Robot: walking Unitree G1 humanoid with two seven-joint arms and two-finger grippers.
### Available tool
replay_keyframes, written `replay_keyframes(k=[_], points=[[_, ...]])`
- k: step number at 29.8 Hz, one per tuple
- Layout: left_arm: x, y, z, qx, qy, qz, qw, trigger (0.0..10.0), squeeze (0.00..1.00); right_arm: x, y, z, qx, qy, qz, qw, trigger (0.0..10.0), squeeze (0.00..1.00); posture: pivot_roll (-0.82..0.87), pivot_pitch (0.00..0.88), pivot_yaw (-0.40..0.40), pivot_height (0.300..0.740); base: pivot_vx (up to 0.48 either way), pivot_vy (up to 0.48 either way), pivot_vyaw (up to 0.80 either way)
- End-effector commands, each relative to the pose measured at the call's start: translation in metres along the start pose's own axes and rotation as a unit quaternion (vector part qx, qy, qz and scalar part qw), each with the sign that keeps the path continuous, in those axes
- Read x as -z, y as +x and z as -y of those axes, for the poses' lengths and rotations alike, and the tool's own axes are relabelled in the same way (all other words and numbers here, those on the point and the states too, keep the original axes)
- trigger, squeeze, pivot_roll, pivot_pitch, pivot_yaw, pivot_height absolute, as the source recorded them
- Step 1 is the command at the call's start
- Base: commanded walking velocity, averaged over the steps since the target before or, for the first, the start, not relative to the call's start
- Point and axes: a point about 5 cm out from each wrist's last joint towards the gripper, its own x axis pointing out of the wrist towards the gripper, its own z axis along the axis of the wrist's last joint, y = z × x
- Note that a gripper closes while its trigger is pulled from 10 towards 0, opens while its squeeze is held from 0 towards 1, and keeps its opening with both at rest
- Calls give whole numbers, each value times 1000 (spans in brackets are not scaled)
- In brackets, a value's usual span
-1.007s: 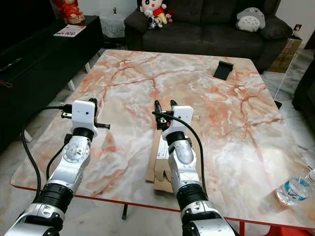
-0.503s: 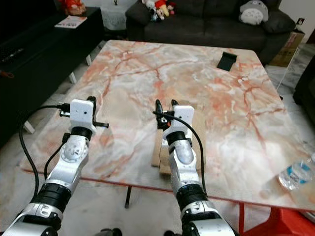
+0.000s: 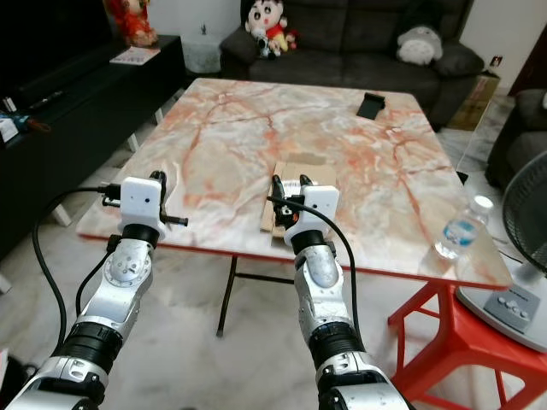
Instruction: Picking trash to rubbish bin
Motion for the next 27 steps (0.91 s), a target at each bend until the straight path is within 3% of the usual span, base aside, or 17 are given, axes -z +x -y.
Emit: replay_keyframes(k=[1, 7, 17, 21, 24, 25, 27], points=[[-6, 4, 1, 3, -2, 10, 1000, 10000, 0, -3, 1, 3, 4, -2, 5, 1000, 10000, 0, -20, 13, 2, 740, -259, 0, 0], [-5, 3, 0, 3, 2, 11, 1000, 10000, 0, -1, -1, 3, 4, -1, 3, 1000, 10000, 0, -18, 5, 3, 740, -256, 0, 0], [8, -3, 0, 8, 4, -14, 1000, 10000, 0, 14, -9, 8, 11, -2, -33, 999, 10000, 0, -22, 0, 3, 740, 0, 0, 0], [43, -16, 8, 59, -18, -111, 992, 10000, 0, 57, -38, 23, 47, -7, -150, 988, 10000, 0, -16, 0, 0, 740, 0, 0, 0], [63, -28, 10, 94, 3, -159, 983, 10000, 0, 74, -57, 29, 58, -7, -193, 979, 10000, 0, -22, 0, 3, 740, 0, 0, 0], [73, -35, 6, 92, 9, -184, 979, 10000, 0, 85, -71, 34, 67, -3, -223, 972, 10000, 0, -26, 0, 5, 740, 0, 0, 0], [77, -38, 5, 89, 9, -195, 977, 10000, 0, 89, -77, 37, 74, -5, -236, 969, 10000, 0, -26, 0, 5, 740, 0, 0, 0]])
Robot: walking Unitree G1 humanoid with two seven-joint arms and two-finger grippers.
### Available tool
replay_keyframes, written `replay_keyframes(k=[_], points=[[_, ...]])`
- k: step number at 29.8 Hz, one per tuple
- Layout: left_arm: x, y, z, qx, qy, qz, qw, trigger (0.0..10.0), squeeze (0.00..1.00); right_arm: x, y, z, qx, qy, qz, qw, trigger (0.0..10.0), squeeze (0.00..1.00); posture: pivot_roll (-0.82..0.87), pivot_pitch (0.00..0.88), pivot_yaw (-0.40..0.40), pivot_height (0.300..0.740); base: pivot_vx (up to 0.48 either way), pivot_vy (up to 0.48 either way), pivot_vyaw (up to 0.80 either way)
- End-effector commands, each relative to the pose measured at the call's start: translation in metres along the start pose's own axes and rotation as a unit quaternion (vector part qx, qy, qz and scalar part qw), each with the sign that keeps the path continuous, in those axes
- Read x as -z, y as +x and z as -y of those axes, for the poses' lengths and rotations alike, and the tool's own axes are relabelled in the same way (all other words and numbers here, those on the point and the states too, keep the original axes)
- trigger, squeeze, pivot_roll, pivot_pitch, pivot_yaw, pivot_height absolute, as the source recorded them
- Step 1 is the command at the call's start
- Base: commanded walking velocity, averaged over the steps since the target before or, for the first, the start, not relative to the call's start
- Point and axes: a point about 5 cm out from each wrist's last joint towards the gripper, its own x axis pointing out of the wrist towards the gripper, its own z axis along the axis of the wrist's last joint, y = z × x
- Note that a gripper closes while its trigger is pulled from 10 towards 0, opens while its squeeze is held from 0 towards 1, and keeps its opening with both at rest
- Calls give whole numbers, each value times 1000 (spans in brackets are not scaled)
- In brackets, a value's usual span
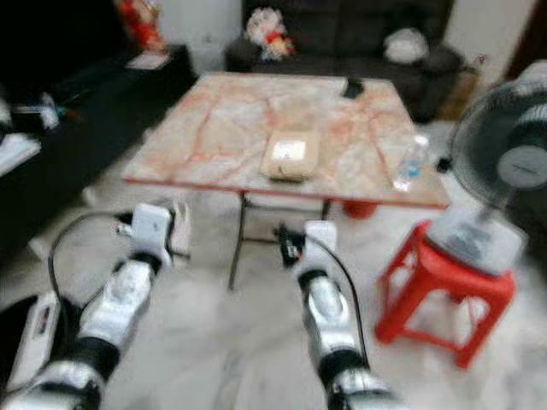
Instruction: Picking trash to rubbish bin
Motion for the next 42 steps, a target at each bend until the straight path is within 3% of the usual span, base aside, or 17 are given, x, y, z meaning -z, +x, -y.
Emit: replay_keyframes(k=[1, 4, 10, 12, 13, 19, 25, 36, 42], points=[[10, -2, -4, 3, 7, -33, 999, 10000, 0, 4, -1, 4, 15, 14, -19, 1000, 10000, 0, -24, 0, 6, 740, 0, 0, 0], [25, -7, -5, 8, 2, -70, 997, 10000, 0, 17, -7, 14, 43, 59, -46, 996, 10000, 0, -30, 0, 7, 740, 0, 0, 0], [46, -16, -8, -3, -21, -125, 992, 10000, 0, 35, -17, 22, 60, 63, -92, 992, 10000, 0, -43, 0, 11, 740, 0, 0, 0], [57, -22, -7, 1, -22, -151, 988, 10000, 0, 46, -23, 27, 80, 107, -118, 984, 10000, 0, -41, 0, 8, 740, 0, 0, 0], [64, -26, -7, -5, -29, -168, 985, 10000, 0, 53, -28, 32, 93, 108, -135, 981, 10000, 0, -40, 2, 6, 740, 0, 0, 0], [92, -49, -9, -27, -34, -238, 970, 10000, 0, 85, -53, 39, 112, 76, -221, 966, 10000, 0, -35, 4, 3, 740, 0, 0, 0], [112, -67, -15, -51, -50, -281, 957, 10000, 0, 101, -68, 39, 118, 82, -247, 958, 10000, 0, -32, 9, 1, 740, 0, 0, 0], [124, -81, -15, -69, -56, -306, 948, 10000, 0, 118, -86, 42, 120, 47, -285, 950, 10000, 0, -31, 37, -1, 740, 0, 0, 471], [127, -84, -14, -72, -62, -311, 946, 10000, 0, 118, -86, 40, 111, 35, -287, 951, 10000, 0, -29, 47, -2, 740, 0, 0, 794]])
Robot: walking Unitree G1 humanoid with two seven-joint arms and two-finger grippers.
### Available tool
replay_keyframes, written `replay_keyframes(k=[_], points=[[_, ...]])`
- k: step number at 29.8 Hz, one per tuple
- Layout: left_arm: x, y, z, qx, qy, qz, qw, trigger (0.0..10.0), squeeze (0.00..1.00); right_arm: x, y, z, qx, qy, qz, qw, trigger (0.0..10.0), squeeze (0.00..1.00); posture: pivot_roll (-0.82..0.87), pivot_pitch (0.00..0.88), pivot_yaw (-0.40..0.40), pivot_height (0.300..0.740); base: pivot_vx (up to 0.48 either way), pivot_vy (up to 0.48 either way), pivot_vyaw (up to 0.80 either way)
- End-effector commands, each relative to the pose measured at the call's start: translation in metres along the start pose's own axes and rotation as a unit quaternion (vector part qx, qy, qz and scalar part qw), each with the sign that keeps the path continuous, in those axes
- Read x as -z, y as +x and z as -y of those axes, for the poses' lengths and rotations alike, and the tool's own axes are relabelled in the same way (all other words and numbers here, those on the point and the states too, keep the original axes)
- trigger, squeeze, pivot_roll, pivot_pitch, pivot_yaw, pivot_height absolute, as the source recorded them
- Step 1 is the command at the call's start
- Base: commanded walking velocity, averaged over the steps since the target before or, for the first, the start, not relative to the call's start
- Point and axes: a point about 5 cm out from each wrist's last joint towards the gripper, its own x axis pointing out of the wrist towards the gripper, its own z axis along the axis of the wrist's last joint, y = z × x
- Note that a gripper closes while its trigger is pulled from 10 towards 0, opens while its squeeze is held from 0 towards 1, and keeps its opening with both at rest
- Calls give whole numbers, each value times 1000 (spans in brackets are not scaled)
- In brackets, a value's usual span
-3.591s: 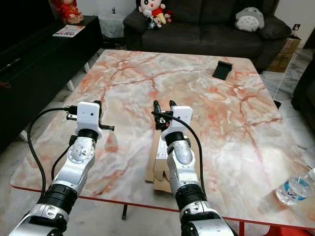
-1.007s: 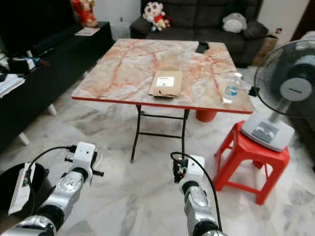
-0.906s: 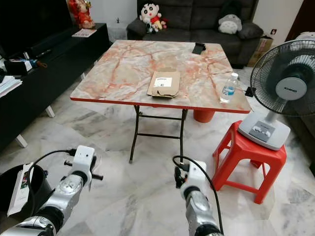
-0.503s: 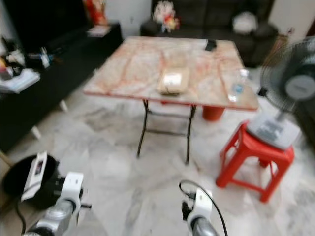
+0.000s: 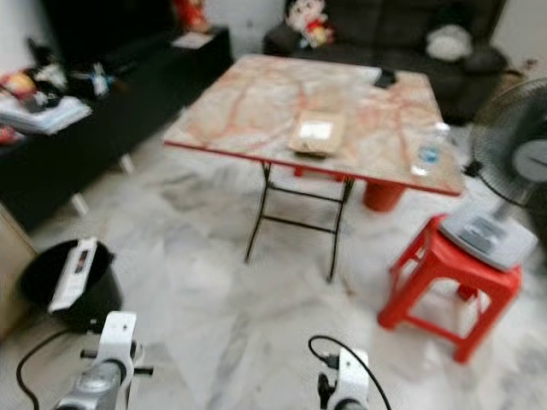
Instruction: Picking trash to rubbish bin
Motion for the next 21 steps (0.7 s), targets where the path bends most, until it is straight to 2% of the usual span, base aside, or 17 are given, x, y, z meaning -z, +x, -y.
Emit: replay_keyframes(k=[1, 11, 20, 21], points=[[-7, 2, -2, -5, -3, 5, 1000, 10000, 0, 0, 0, -4, -4, -3, -1, 1000, 10000, 0, -29, 47, -2, 740, 0, 0, 794], [-5, 1, -5, -14, -10, 5, 1000, 10000, 0, -4, 1, -7, -11, -15, 4, 1000, 10000, 0, -23, 57, -14, 740, 0, 0, 663], [-5, 1, -2, -12, -16, 6, 1000, 10000, 0, -8, 3, -11, -23, -32, 6, 999, 10000, 0, -12, 81, -33, 740, 0, 0, 0], [-6, 1, -1, -13, -17, 7, 1000, 10000, 0, -8, 3, -11, -25, -47, 6, 999, 10000, 0, -13, 81, -36, 740, 0, 0, 794]])
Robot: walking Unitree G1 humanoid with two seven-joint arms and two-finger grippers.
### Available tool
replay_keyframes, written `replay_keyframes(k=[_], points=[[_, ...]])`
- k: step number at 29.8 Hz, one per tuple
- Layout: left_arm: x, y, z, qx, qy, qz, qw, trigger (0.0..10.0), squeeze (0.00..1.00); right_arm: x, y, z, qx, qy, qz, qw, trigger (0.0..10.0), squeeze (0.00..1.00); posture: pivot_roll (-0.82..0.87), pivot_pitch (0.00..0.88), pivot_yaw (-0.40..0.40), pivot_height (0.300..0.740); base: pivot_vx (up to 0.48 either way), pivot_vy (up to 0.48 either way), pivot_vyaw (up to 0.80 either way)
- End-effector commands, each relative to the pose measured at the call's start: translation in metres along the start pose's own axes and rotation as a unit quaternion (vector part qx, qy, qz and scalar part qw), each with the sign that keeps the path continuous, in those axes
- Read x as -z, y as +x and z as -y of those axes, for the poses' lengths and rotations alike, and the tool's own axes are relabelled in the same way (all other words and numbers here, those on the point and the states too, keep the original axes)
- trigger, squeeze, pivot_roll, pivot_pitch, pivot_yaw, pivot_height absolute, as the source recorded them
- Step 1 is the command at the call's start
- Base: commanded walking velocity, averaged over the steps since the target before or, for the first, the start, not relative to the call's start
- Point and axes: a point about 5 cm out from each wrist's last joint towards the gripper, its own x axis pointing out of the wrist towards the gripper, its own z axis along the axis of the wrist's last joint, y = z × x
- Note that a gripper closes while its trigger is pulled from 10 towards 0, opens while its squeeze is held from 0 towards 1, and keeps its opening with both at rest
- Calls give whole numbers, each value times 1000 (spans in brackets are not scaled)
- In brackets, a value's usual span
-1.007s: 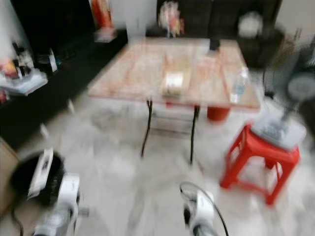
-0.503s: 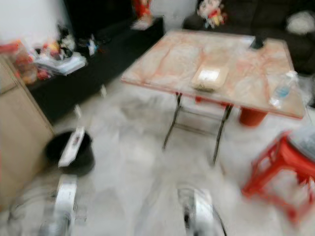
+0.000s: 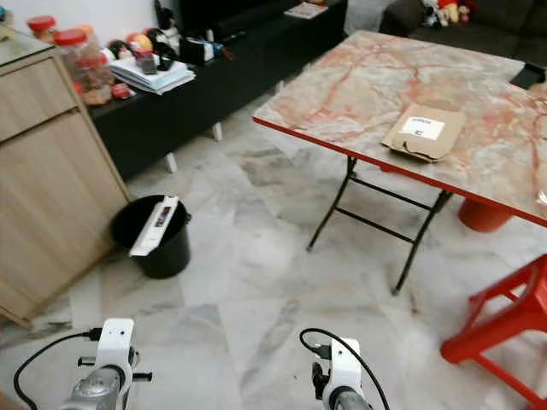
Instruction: Picking trash to rubbish bin
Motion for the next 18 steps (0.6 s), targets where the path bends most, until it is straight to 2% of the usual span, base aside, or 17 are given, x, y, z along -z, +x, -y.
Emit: replay_keyframes(k=[1, 3, 6, 9, 11, 14, 18], points=[[2, -1, 0, -7, -10, 0, 1000, 10000, 0, 2, 0, -2, -5, -20, -2, 1000, 10000, 0, -14, 81, -38, 740, 0, 0, 794], [2, -1, 0, -8, -12, 0, 1000, 10000, 0, 3, -1, -2, -6, -25, -5, 1000, 10000, 0, -14, 83, -38, 740, 0, 0, 669], [3, -1, 2, -7, -11, -1, 1000, 10000, 0, 3, -1, -1, -4, -14, -4, 1000, 10000, 0, -12, 84, -41, 740, 0, 0, 0], [3, -1, 2, -9, -11, -2, 1000, 10000, 0, 1, 0, -2, -8, -24, 3, 1000, 10000, 0, -12, 89, -47, 740, 0, 0, 146], [3, -1, 2, -11, -14, -2, 1000, 10000, 0, -1, 0, -3, -10, -36, 5, 999, 10000, 0, -11, 89, -50, 740, 0, 0, 794], [4, -1, 2, -13, -16, -3, 1000, 10000, 0, -2, 0, -4, -11, -23, 6, 1000, 10000, 0, -10, 90, -52, 740, 0, 0, 794], [4, -1, 2, -13, -16, -3, 1000, 10000, 0, -4, 1, -5, -14, -29, 8, 999, 10000, 0, -12, 90, -49, 740, 0, 0, 738]])
